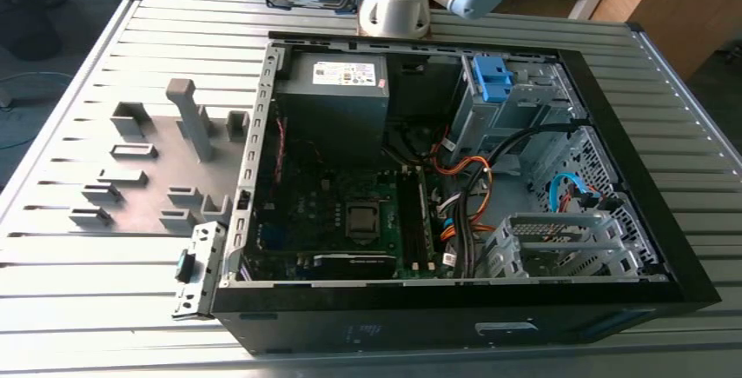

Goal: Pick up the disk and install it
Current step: 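Pick up the disk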

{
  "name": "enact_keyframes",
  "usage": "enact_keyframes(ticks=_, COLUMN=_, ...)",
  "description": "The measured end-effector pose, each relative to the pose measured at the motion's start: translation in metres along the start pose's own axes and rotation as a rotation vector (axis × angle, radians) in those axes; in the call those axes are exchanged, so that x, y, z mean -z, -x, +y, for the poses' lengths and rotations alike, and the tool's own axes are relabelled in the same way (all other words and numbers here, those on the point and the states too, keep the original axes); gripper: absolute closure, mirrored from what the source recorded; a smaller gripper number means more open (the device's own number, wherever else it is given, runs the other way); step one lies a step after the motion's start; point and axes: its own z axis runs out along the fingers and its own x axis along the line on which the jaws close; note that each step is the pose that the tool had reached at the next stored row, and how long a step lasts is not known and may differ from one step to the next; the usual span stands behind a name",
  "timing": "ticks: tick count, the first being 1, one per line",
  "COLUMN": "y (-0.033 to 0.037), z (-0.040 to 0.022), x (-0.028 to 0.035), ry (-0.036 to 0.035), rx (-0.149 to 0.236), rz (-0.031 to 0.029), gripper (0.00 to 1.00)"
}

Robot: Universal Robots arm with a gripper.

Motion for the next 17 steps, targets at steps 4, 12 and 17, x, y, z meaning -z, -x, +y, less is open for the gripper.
enact_keyframes(ticks=4, y=0.0001, z=-0.0018, x=0.0000, ry=0.0000, rx=0.000, rz=0.0000, gripper=0.64)
enact_keyframes(ticks=12, y=0.0002, z=-0.0057, x=0.0001, ry=-0.0001, rx=0.000, rz=0.0000, gripper=0.64)
enact_keyframes(ticks=17, y=0.0004, z=-0.0081, x=0.0001, ry=-0.0001, rx=0.000, rz=-0.0001, gripper=0.64)
